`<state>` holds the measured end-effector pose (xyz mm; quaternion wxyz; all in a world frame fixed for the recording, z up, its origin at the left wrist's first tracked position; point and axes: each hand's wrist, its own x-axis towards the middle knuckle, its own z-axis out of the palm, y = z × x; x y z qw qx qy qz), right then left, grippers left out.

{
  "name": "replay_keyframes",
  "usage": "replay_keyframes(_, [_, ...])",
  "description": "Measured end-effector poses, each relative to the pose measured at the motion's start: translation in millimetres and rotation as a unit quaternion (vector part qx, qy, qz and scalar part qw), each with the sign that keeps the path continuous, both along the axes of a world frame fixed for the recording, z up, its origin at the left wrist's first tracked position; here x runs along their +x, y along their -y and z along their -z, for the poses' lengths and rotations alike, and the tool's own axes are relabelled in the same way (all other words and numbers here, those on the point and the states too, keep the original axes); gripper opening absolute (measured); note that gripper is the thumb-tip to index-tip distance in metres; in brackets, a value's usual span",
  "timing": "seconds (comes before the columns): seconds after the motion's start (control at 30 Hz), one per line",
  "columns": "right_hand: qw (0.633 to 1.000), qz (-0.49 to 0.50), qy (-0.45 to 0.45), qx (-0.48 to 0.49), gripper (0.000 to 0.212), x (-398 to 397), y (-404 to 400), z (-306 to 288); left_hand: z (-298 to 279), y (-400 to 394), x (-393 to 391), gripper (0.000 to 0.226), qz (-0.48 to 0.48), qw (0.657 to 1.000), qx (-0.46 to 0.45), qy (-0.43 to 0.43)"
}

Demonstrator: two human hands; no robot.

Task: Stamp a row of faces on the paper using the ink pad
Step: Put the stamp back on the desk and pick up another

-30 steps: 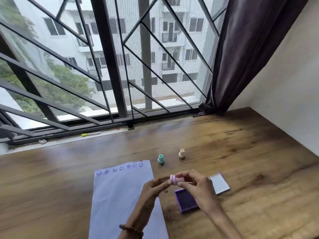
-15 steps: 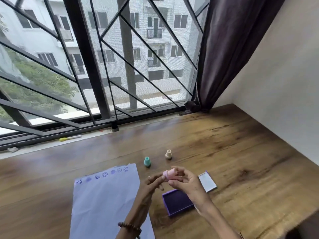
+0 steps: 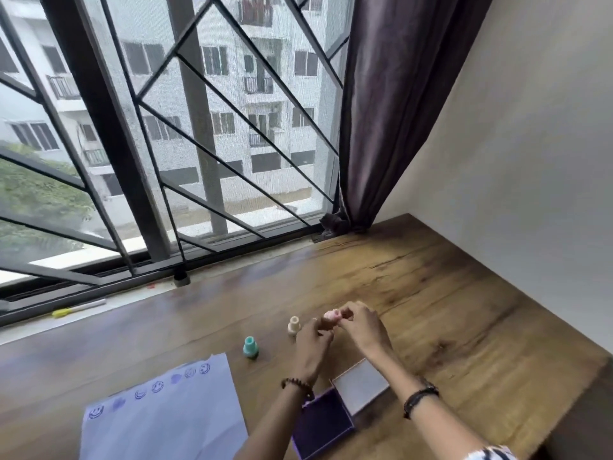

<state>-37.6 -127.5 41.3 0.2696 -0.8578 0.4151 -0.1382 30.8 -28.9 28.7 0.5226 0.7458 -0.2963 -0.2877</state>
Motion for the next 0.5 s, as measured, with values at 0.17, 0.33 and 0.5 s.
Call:
replay_keyframes(0.17, [0.998,0.007,-0.062,-0.017,0.016,17.8,13.1,19.9,6.0,25.0,12.4,0.011,0.037,0.996,0.065,0.041])
replay_keyframes(0.33, [0.999,0.022,-0.022,0.043,0.019,20.4,21.8,28.6,8.3,24.1,7.0,0.054,-0.053,0.997,0.057,0.018])
replay_keyframes(0.5, [0.995,0.005,0.034,0.093,0.023,33.6,26.4,26.2,3.8,25.1,-1.0,0.071,-0.093,0.995,0.044,-0.007])
